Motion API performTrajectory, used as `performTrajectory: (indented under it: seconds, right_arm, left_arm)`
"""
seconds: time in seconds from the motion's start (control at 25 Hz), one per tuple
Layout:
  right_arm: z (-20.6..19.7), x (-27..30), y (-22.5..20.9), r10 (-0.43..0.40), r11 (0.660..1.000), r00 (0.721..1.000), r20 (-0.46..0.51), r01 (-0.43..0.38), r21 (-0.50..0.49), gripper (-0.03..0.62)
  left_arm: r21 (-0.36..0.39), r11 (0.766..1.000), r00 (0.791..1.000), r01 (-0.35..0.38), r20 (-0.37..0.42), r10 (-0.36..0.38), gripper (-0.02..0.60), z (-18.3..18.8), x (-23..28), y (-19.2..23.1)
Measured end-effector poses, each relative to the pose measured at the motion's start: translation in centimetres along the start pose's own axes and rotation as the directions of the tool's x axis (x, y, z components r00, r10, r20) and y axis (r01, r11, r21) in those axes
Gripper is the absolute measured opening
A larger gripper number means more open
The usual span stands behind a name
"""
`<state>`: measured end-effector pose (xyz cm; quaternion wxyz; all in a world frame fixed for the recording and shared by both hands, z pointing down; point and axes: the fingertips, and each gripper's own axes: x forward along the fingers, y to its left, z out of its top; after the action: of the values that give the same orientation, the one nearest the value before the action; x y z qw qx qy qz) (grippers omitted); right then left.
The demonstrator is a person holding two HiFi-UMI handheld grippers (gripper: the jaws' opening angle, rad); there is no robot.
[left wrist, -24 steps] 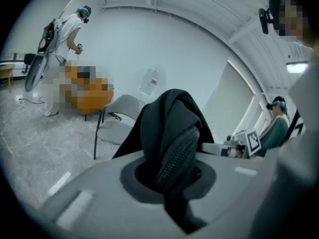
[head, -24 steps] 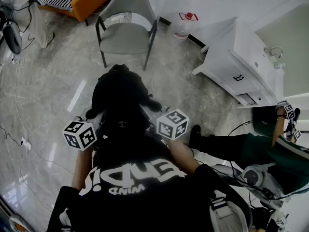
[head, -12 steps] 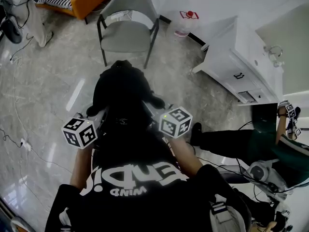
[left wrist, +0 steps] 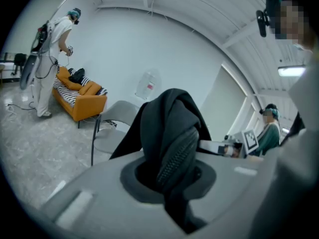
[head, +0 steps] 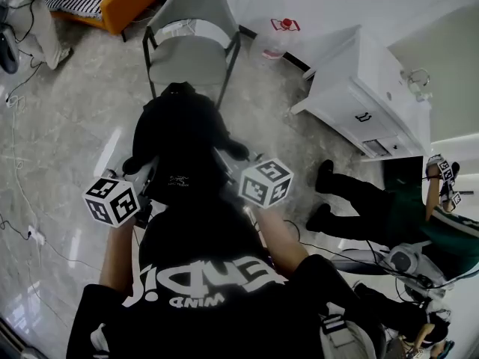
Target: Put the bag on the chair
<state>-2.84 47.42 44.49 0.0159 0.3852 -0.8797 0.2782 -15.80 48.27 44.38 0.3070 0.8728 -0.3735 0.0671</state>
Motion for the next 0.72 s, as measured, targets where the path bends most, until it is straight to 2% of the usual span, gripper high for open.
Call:
performTrajectory:
  seconds: [0.4,0.72]
  right_arm:
    - [1.7,5.2,-4.7,0.001,1.000,0.999,-0.039,0.000,0.028,0.054]
    - [5.0,9.7,-9.8,0.027,0.997,0.999,-0.037,-0.024,0.071,0.054]
  left_arm:
    - [-0.027,0.999,0.999,-0.023,-0.043,0.021,0.034,2.0,4.6,4.4]
    - [-0.033,0.999,0.996,-0.040,-0.078,0.038,0.034,6.1,10.2,8.0]
